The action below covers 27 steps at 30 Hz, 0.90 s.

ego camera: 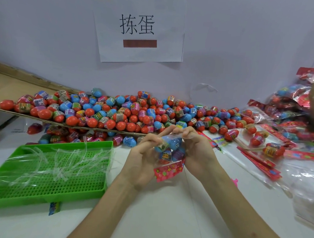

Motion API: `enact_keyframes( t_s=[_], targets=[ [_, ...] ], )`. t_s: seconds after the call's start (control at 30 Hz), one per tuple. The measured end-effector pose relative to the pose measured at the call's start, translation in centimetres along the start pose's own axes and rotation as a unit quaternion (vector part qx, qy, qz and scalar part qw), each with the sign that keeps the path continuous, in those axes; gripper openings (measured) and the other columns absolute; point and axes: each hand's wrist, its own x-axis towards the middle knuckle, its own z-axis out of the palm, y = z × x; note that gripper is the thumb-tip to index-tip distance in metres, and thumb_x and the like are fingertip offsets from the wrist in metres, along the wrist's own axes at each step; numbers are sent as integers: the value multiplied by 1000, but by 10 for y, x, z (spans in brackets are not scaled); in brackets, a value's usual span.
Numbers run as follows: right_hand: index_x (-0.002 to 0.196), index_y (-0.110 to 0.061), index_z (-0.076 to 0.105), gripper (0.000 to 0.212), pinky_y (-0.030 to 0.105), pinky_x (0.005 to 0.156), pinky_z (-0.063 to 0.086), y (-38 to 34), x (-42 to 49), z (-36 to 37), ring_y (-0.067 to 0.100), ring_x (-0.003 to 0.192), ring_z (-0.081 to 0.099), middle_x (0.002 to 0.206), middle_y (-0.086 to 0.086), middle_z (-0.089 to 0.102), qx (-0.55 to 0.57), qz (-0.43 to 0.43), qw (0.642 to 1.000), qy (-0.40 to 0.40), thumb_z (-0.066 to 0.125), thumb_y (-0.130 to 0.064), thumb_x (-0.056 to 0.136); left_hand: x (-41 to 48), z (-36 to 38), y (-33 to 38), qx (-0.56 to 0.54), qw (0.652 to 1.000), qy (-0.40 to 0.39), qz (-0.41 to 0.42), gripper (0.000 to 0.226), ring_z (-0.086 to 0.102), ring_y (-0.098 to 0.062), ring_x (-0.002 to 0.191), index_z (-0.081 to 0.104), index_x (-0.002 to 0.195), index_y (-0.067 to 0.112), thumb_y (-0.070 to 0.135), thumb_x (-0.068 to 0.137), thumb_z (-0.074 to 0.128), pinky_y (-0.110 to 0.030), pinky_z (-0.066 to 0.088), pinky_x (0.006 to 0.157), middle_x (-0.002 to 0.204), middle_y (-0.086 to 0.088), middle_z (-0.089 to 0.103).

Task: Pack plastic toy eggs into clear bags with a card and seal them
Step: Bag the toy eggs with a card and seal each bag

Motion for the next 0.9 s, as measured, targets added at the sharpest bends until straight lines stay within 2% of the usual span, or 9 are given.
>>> enact_keyframes(
  t_s=[0.07,0.17,0.27,0.33,0.4,0.53,0.63,0.77,0.9],
  targets=[
    [61,-14,60,24,36,89,51,-1,-1,1,20,90,62,82,4,66,1,-5,1000,-3,52,2,77,-1,1,1,6,1000,-11,2,24,54,-35,138,67,67,24,17,89,61,-58,36,115,149,-9,59],
    [60,-15,62,34,32,84,51,-1,-2,1,18,87,60,80,3,64,-11,-15,1000,-12,47,5,83,-2,1,3,-1,1000,-20,6,18,56,-33,137,63,65,21,20,84,64,-55,42,110,148,-11,59],
    [62,-17,67,44,29,76,54,-3,-4,3,16,86,64,81,2,65,-50,-22,998,-27,42,5,91,-4,1,5,-23,999,-34,11,24,59,-33,134,59,65,17,14,88,52,-46,59,91,148,-14,58],
    [60,-17,66,46,30,78,53,-5,-5,5,16,87,63,81,2,64,-78,-33,996,-37,40,6,90,-4,1,6,-31,999,-34,11,28,61,-33,131,57,64,16,9,88,45,-39,60,81,147,-16,58],
    [57,-16,60,42,31,80,53,-7,-6,6,18,87,62,82,4,63,-72,-32,995,-55,41,5,88,-4,-1,6,-34,999,-32,11,29,62,-34,129,56,63,16,8,88,43,-39,60,80,147,-18,58],
    [55,-14,52,31,31,76,58,-9,-8,4,17,85,68,86,4,64,-63,-17,994,-84,44,1,81,-4,-3,7,-16,999,-27,9,23,62,-36,129,54,63,17,12,84,49,-46,58,86,148,-16,57],
    [53,-15,49,30,33,77,57,-10,-7,3,19,86,66,88,5,63,-66,-9,993,-101,43,1,78,-3,-3,7,-19,999,-27,5,28,57,-38,135,52,62,16,10,88,42,-52,55,94,150,-15,56],
    [52,-14,47,36,40,88,51,-9,-4,2,25,91,61,89,10,59,-15,-12,993,-119,36,8,79,-3,1,8,-73,996,-49,-4,30,52,-40,139,48,66,14,7,92,36,-52,46,106,154,-18,51],
    [51,-15,49,39,44,94,47,-10,-3,4,26,98,57,90,10,57,-19,-20,991,-130,34,9,78,-1,2,8,-82,996,-42,-12,26,47,-42,142,46,67,15,7,91,38,-57,21,121,153,-16,52]
  ],
)
